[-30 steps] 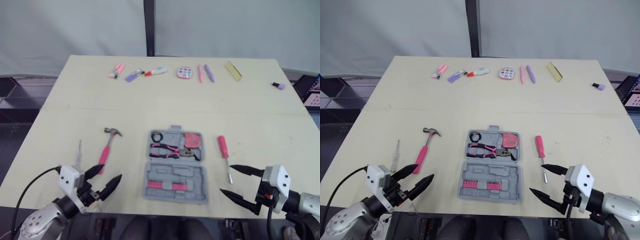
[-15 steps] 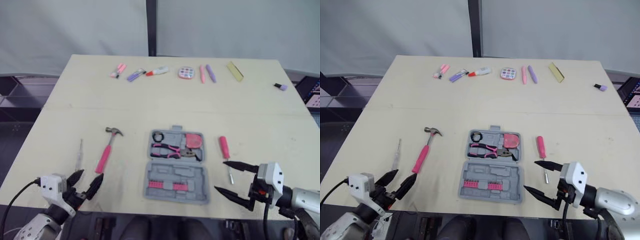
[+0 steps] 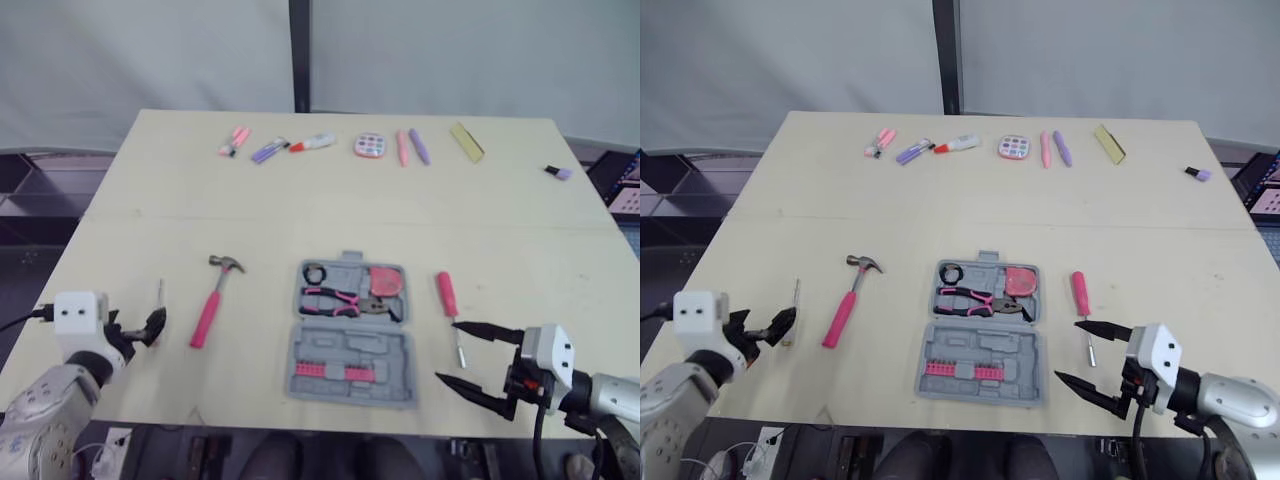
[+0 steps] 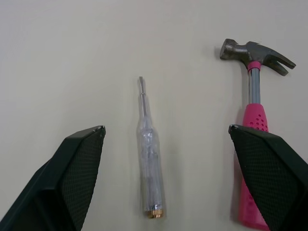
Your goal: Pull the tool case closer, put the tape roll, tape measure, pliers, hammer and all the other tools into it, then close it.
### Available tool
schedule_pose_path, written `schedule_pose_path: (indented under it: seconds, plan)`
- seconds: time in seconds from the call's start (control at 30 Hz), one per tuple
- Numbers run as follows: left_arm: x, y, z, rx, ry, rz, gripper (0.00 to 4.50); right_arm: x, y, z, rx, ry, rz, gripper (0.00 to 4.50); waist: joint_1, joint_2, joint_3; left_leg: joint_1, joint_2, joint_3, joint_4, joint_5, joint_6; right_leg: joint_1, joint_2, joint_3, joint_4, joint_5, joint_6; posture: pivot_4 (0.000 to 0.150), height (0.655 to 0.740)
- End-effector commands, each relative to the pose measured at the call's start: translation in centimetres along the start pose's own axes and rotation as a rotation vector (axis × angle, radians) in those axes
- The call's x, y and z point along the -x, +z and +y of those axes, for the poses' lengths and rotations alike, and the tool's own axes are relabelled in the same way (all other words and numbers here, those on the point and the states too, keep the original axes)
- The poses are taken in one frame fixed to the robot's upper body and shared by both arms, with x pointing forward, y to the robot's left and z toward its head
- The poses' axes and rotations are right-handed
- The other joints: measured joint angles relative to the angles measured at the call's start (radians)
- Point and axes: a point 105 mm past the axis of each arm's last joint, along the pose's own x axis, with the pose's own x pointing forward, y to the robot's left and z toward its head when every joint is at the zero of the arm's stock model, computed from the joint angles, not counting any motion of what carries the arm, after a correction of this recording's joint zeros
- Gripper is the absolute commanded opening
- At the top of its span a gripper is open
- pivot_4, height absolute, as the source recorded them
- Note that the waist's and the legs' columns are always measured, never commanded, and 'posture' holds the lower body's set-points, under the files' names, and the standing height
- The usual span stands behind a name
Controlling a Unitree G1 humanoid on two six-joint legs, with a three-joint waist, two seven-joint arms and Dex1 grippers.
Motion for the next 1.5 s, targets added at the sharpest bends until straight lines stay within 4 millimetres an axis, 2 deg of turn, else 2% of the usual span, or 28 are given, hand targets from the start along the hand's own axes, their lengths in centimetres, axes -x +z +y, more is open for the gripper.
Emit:
schedule_pose_path:
  seconds: [0.03,0.53,0.77,1.0,1.23,1.5]
  plan:
    - [-0.4,0.6,-0.2,-0.016,0.019,0.014,4.41,0.5,0.6,-0.5,0.044,-0.027,-0.002,4.50,-0.001,0.000,0.000,0.000,0.000,0.000,0.000,0.000,0.000,0.000,0.000,0.000,0.000,0.000,0.000,0.150,0.7134]
    - [-2.6,0.0,-0.6,0.018,0.115,0.117,4.41,0.7,0.8,-0.7,0.056,-0.073,0.005,4.50,-0.001,0.000,0.000,0.000,0.000,0.000,0.000,0.000,0.000,-0.001,0.000,0.000,0.002,0.000,0.000,0.150,0.7134]
    - [-2.6,-1.3,0.1,-0.010,0.122,0.162,4.41,0.6,0.8,-0.8,0.056,-0.084,0.010,4.50,0.000,0.000,0.000,0.000,0.000,0.000,0.000,0.000,0.000,-0.001,0.000,0.000,0.002,0.000,0.000,0.150,0.7134]
    - [-3.6,-1.8,0.8,-0.023,0.135,0.173,4.41,0.5,0.8,-1.0,0.056,-0.092,0.017,4.50,0.001,0.000,0.000,0.000,0.000,0.000,0.000,0.000,0.000,-0.001,0.000,0.000,0.002,0.000,0.000,0.150,0.7134]
    - [-4.9,-2.4,0.1,-0.031,0.099,0.193,4.41,0.4,0.7,-1.2,0.060,-0.101,0.025,4.50,0.001,-0.001,0.000,0.000,-0.001,0.000,0.001,0.000,0.000,-0.002,-0.001,0.000,0.005,0.000,0.000,0.150,0.7134]
    - [-5.1,-3.6,0.3,-0.035,0.101,0.222,4.41,0.7,0.5,-1.1,0.055,-0.111,0.037,4.50,0.001,-0.001,-0.001,0.001,-0.001,0.000,0.001,0.000,0.000,-0.003,-0.001,0.000,0.008,0.000,0.000,0.150,0.7134]
